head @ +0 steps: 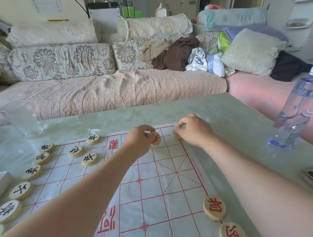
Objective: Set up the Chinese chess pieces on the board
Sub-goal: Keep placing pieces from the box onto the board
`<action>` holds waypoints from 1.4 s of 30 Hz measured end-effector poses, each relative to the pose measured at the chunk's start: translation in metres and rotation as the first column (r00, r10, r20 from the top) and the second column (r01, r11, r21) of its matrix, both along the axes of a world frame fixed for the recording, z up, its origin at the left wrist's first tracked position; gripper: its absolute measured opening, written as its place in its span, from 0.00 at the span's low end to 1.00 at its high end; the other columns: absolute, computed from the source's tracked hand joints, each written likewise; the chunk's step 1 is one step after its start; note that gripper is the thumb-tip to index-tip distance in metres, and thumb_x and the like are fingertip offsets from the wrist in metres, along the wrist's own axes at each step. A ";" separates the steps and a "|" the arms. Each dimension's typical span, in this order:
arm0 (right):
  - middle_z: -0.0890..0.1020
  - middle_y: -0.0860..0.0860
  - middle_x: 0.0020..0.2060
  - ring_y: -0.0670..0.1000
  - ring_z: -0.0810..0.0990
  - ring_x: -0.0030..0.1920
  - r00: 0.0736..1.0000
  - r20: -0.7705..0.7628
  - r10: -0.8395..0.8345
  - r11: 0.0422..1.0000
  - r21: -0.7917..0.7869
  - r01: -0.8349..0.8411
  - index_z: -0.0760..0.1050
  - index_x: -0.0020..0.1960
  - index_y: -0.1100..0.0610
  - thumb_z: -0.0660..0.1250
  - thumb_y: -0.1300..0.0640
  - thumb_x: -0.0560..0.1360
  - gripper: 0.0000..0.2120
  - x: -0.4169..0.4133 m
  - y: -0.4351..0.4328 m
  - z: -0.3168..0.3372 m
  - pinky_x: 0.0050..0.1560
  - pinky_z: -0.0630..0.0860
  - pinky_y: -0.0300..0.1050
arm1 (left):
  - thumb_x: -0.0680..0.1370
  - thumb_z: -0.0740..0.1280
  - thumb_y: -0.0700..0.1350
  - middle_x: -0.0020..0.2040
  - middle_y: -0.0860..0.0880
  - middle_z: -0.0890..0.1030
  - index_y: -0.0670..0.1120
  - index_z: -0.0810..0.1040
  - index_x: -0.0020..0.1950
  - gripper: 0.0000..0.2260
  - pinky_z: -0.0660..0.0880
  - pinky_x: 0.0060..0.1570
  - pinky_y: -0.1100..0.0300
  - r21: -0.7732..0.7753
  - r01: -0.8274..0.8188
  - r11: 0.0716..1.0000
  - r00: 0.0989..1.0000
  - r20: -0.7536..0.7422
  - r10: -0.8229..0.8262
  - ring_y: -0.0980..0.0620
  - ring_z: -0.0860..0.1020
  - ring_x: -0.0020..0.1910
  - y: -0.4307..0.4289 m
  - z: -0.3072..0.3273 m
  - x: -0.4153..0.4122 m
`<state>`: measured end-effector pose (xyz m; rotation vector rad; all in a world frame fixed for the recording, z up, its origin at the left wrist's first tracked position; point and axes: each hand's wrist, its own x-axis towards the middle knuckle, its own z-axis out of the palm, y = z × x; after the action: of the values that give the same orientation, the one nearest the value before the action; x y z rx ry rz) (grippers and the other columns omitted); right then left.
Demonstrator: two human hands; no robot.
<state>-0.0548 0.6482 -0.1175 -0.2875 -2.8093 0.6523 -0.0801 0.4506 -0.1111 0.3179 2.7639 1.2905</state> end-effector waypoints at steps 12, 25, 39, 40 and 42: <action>0.82 0.42 0.45 0.36 0.75 0.36 0.972 -0.148 0.185 0.874 -0.427 -0.232 0.82 0.45 0.48 0.82 0.52 0.64 0.13 -0.026 -0.011 0.012 0.41 0.69 0.37 | 0.76 0.69 0.43 0.35 0.46 0.79 0.44 0.83 0.46 0.05 0.71 0.30 0.63 0.445 -0.137 0.885 0.971 0.239 0.030 0.53 0.72 0.28 0.040 0.013 -0.024; 0.80 0.42 0.45 0.47 0.76 0.45 0.986 -0.133 -0.101 0.979 -0.191 0.074 0.78 0.48 0.47 0.74 0.45 0.71 0.10 -0.043 0.004 -0.016 0.41 0.67 0.42 | 0.77 0.61 0.59 0.65 0.49 0.70 0.57 0.72 0.66 0.18 0.67 0.59 0.52 -0.625 0.068 0.777 0.953 -0.191 -0.237 0.47 0.65 0.66 0.038 -0.021 -0.035; 0.78 0.46 0.49 0.52 0.78 0.48 0.994 -0.078 0.077 0.994 -0.066 -0.082 0.80 0.48 0.46 0.63 0.51 0.78 0.06 -0.038 -0.040 0.012 0.44 0.67 0.42 | 0.79 0.61 0.55 0.64 0.48 0.72 0.52 0.68 0.70 0.20 0.69 0.59 0.51 -0.550 0.043 0.834 0.938 -0.266 -0.223 0.47 0.67 0.65 0.016 -0.006 -0.018; 0.79 0.45 0.49 0.51 0.78 0.49 0.990 -0.067 0.124 0.989 -0.077 -0.129 0.80 0.49 0.46 0.64 0.51 0.78 0.06 -0.034 -0.050 0.016 0.44 0.68 0.42 | 0.78 0.61 0.54 0.63 0.48 0.73 0.52 0.69 0.69 0.19 0.70 0.59 0.51 -0.530 0.039 0.847 0.939 -0.270 -0.212 0.48 0.68 0.65 0.009 -0.003 -0.014; 0.80 0.44 0.47 0.50 0.79 0.49 0.979 -0.057 0.196 0.972 -0.118 -0.202 0.80 0.50 0.46 0.65 0.51 0.77 0.06 -0.024 -0.075 0.027 0.44 0.69 0.43 | 0.78 0.61 0.54 0.60 0.49 0.74 0.51 0.72 0.66 0.17 0.71 0.56 0.52 -0.508 0.017 0.861 0.938 -0.289 -0.189 0.48 0.69 0.63 -0.010 0.003 -0.005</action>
<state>-0.0792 0.5734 -0.0908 -0.0109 -2.7824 0.8662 -0.0851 0.4401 -0.1083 0.6816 3.1636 0.4859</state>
